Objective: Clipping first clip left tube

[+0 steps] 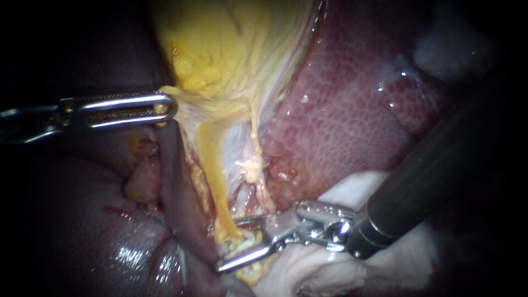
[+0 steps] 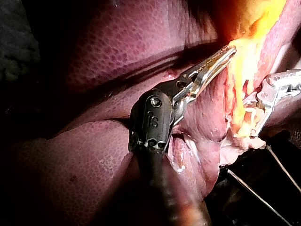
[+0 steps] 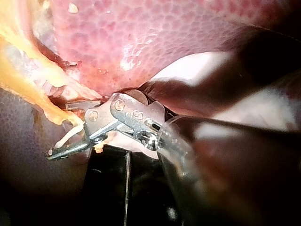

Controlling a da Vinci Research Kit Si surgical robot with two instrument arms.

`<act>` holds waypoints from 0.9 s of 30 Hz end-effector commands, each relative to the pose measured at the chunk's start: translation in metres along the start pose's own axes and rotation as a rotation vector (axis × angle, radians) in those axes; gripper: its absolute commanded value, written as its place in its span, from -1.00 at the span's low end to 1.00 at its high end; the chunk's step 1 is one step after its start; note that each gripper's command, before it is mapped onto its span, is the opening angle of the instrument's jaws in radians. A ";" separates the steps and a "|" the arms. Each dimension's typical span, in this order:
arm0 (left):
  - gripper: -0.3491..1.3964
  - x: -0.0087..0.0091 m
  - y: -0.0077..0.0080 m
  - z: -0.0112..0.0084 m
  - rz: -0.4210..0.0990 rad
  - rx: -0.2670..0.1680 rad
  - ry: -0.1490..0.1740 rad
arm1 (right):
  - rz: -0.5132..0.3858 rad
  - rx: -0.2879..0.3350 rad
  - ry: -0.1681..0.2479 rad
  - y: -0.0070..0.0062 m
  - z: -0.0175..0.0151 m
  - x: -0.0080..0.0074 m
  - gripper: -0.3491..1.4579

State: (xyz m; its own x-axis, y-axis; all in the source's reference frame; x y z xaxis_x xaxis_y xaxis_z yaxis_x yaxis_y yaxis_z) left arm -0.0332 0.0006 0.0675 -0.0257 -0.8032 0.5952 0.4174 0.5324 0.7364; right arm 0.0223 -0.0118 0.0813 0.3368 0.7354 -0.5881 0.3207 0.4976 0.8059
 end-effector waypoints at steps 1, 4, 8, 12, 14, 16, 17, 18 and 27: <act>-1.00 0.0000 -0.0001 0.0000 0.000 -0.001 0.000 | -0.013 -0.012 -0.009 0.0001 0.0000 0.0000 0.02; -1.00 0.0000 -0.0001 -0.0001 0.000 0.000 0.000 | -0.036 -0.033 -0.027 0.0002 0.0000 0.0001 0.02; -1.00 0.0000 -0.0001 0.0000 0.000 0.000 0.000 | -0.041 -0.033 -0.026 0.0005 0.0000 0.0001 0.01; -1.00 0.0000 -0.0001 0.0000 0.000 0.000 0.000 | -0.047 -0.033 -0.026 0.0005 -0.0001 0.0001 -0.04; -1.00 0.0000 -0.0001 -0.0001 0.000 0.000 0.000 | -0.047 -0.024 -0.029 0.0006 -0.0005 0.0001 -0.35; -1.00 0.0000 0.0000 -0.0002 0.000 0.000 0.000 | -0.043 0.013 -0.062 0.0004 -0.0012 0.0001 -0.81; -1.00 0.0000 0.0000 -0.0002 0.000 0.000 0.000 | -0.043 -0.008 -0.066 0.0004 -0.0014 0.0002 -1.00; -1.00 0.0000 0.0000 -0.0002 0.000 0.001 0.000 | -0.042 -0.012 -0.067 0.0005 -0.0016 0.0003 -1.00; -1.00 -0.0001 0.0000 -0.0003 0.000 0.001 0.000 | -0.043 -0.010 -0.068 0.0007 -0.0017 0.0003 -1.00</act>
State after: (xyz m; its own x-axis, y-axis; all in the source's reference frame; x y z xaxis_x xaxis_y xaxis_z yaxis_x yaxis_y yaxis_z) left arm -0.0329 0.0006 0.0674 -0.0256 -0.8033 0.5950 0.4165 0.5325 0.7368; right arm 0.0211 -0.0105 0.0817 0.3819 0.6810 -0.6248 0.3275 0.5324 0.7806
